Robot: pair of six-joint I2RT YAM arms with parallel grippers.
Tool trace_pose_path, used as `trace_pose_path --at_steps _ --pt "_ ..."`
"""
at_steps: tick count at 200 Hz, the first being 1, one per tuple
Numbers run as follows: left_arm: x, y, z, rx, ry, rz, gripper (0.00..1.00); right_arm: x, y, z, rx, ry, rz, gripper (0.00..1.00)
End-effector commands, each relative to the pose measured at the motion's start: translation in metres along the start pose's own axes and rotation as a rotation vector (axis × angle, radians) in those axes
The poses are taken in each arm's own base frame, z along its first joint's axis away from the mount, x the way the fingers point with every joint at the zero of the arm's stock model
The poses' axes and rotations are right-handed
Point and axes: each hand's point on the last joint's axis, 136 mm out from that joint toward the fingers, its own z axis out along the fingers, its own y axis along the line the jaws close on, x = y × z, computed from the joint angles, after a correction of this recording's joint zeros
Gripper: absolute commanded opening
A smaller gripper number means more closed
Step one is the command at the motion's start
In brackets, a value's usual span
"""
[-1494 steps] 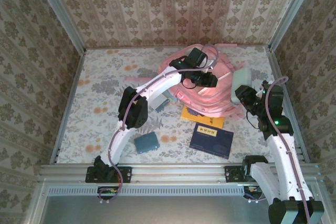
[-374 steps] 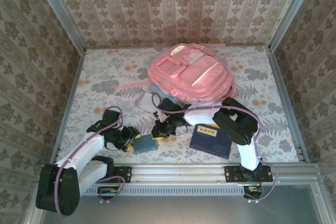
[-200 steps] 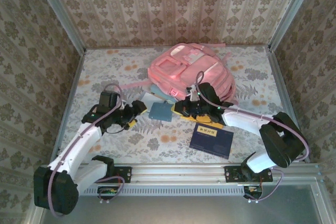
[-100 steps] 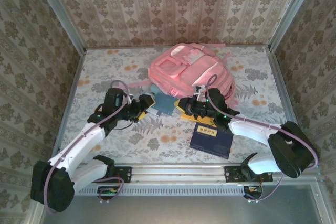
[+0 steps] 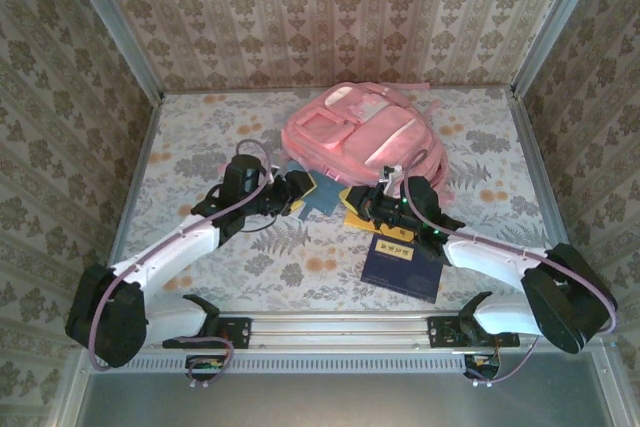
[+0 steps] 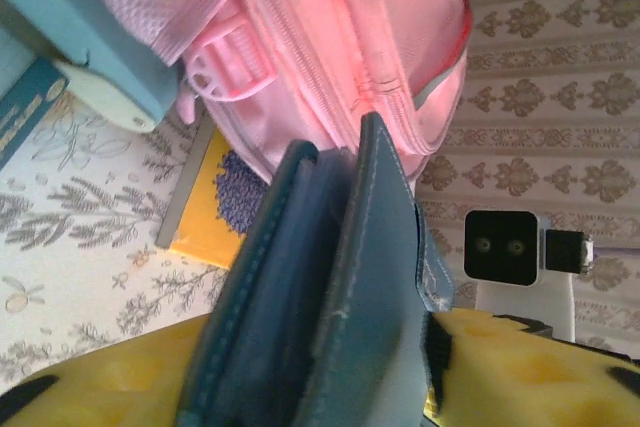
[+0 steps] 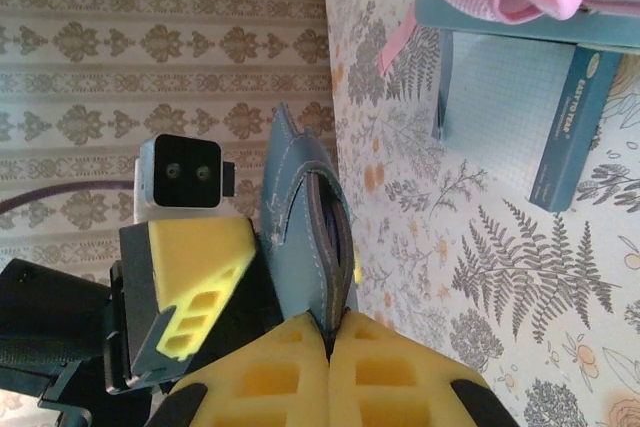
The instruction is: Pack the student bag
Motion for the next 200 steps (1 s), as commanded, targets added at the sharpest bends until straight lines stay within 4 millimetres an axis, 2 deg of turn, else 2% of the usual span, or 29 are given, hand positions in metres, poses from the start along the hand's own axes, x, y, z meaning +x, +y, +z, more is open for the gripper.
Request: trace_pose_path --at_steps 1,39,50,59,67,81,111,115,127,135,160,200 --pt "-0.013 -0.024 0.000 0.071 -0.050 0.034 0.44 -0.004 0.014 -0.008 -0.053 -0.050 -0.001 0.00" --pt "-0.013 -0.037 0.004 0.110 -0.037 0.060 0.22 0.000 0.012 -0.007 -0.031 -0.045 -0.026 0.00" --pt "-0.013 -0.043 0.003 0.125 -0.032 0.074 0.20 0.001 0.011 -0.009 -0.011 -0.043 -0.047 0.15" --pt "-0.014 -0.048 0.001 0.136 -0.033 0.089 0.19 0.001 0.011 -0.011 0.014 -0.044 -0.074 0.35" --pt "-0.013 -0.054 -0.001 0.150 -0.029 0.112 0.19 0.000 0.013 -0.015 0.043 -0.040 -0.132 0.48" --pt "-0.012 -0.066 -0.002 0.183 -0.011 0.152 0.19 -0.003 0.008 -0.028 0.158 -0.038 -0.259 0.60" --pt "-0.001 -0.095 -0.005 0.297 0.064 0.283 0.19 -0.017 0.009 -0.065 0.311 -0.066 -0.432 0.68" --pt "0.000 -0.098 -0.006 0.312 0.075 0.298 0.19 -0.019 0.010 -0.069 0.305 -0.068 -0.440 0.69" --pt "0.006 -0.108 -0.007 0.350 0.113 0.351 0.19 -0.020 0.016 -0.078 0.248 -0.056 -0.441 0.81" --pt "0.009 -0.114 -0.007 0.382 0.140 0.380 0.19 -0.018 0.023 -0.081 0.182 -0.039 -0.440 0.84" --pt "0.019 -0.128 -0.005 0.474 0.221 0.413 0.15 -0.013 0.032 -0.084 0.062 0.053 -0.391 0.92" --pt "0.027 -0.136 -0.004 0.521 0.267 0.426 0.14 -0.004 0.045 -0.076 -0.057 0.122 -0.336 0.91"
